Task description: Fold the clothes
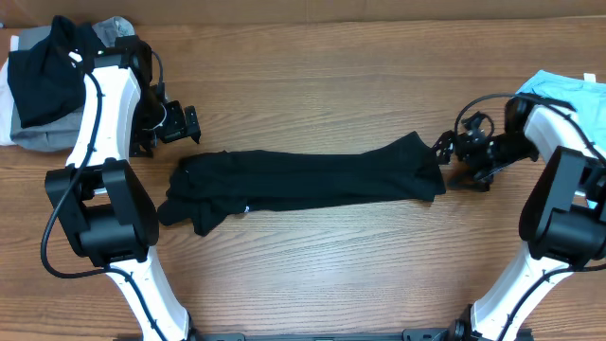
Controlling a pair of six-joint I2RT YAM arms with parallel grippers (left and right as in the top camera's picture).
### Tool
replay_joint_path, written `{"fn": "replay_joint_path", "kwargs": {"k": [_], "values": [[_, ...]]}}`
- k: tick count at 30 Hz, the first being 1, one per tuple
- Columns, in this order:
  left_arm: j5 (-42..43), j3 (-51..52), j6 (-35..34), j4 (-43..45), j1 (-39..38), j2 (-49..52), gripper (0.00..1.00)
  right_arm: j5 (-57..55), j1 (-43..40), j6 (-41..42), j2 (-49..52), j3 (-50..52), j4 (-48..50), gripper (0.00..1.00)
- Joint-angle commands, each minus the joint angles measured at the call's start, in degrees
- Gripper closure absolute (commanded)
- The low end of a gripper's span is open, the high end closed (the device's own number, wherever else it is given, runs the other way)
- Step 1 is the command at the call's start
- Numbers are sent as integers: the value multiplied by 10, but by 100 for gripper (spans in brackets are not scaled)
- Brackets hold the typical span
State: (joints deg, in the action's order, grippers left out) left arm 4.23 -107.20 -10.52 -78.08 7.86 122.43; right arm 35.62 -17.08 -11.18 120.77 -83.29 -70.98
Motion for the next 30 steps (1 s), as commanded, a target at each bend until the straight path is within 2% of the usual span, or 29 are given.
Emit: {"fn": "replay_joint_path", "kwargs": {"k": [1,6,8,10,12,13,17,20,25,30], "values": [[-2,-9,2,-1,-2,6,0,-4,12,9,0,42,54,0],[-2,-9,2,-1,-3,6,0,-23,35,9,0,82,109,0],[-2,-9,2,-1,-3,6,0,-21,47,9,0,87,108,5],[-2,-9,2,-1,-3,6,0,-21,61,21,0,88,98,18],[-2,-9,2,-1,-3,6,0,-21,72,34,0,87,93,38],[-2,-9,2,-1,-3,6,0,-21,79,42,0,87,92,60],[-2,-9,2,-1,-3,5,0,-34,84,87,0,82,107,96],[-2,-9,2,-1,-4,6,0,-84,78,137,0,61,105,96],[-2,-9,2,-4,-4,6,0,-207,52,210,-11,-22,41,96],[-1,-9,2,-10,-4,6,0,-292,31,234,-62,-131,-45,96]]}}
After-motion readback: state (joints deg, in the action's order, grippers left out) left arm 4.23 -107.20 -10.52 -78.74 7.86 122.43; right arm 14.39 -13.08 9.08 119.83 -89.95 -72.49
